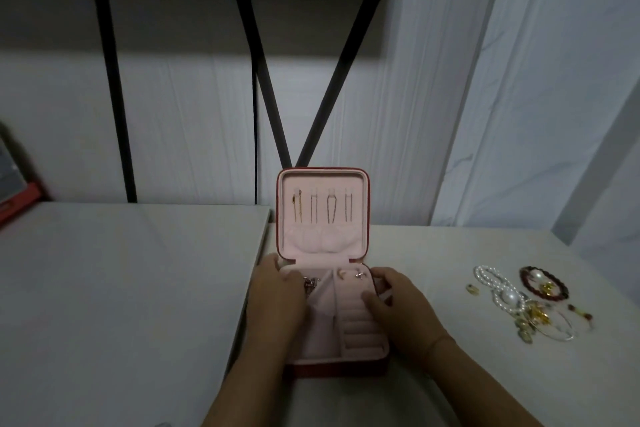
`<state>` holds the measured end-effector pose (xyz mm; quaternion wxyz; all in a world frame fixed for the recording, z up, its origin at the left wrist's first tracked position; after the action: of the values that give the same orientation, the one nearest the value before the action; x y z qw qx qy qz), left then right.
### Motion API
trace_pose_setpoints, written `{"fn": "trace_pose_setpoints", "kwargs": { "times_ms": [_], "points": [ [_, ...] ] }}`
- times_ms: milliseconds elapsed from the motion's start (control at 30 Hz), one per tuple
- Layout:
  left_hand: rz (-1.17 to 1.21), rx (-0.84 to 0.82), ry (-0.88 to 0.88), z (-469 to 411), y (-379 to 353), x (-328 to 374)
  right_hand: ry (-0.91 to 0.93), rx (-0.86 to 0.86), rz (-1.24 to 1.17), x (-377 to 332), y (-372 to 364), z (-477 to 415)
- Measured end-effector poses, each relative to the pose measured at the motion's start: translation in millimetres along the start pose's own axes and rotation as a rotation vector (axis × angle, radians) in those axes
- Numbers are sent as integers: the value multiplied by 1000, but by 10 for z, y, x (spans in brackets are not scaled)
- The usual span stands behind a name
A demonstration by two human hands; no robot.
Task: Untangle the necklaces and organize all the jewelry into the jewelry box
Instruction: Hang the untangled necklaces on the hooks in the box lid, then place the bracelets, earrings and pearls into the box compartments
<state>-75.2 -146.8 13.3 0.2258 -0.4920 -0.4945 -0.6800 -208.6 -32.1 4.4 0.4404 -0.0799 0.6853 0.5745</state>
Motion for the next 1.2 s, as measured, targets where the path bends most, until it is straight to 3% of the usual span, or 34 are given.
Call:
{"fn": "trace_pose_setpoints", "kwargs": {
  "times_ms": [133,433,900,1200],
  "points": [
    [38,-110,-53,264,64,-78,-15,19,19,-7,-38,74],
    [245,-130,-74,447,-97,-122,-50,77,17,112,43,166],
    [120,-232,-66,512,-942,6,-124,168,6,678,605,399],
    [93,-246,-110,656,-968,215,-84,144,32,766,752,430]
  ]
}}
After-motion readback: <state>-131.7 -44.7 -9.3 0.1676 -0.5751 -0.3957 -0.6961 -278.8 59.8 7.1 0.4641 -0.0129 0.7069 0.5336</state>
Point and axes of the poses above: each hand's wrist, its own z-axis away from the middle knuckle, its own y-axis out of the back of the hand, x = y × z, the point moved 1 cm from there along -z, towards the middle knuckle, and after that the axes turned 10 degrees about -x, right-handed, at the moved point
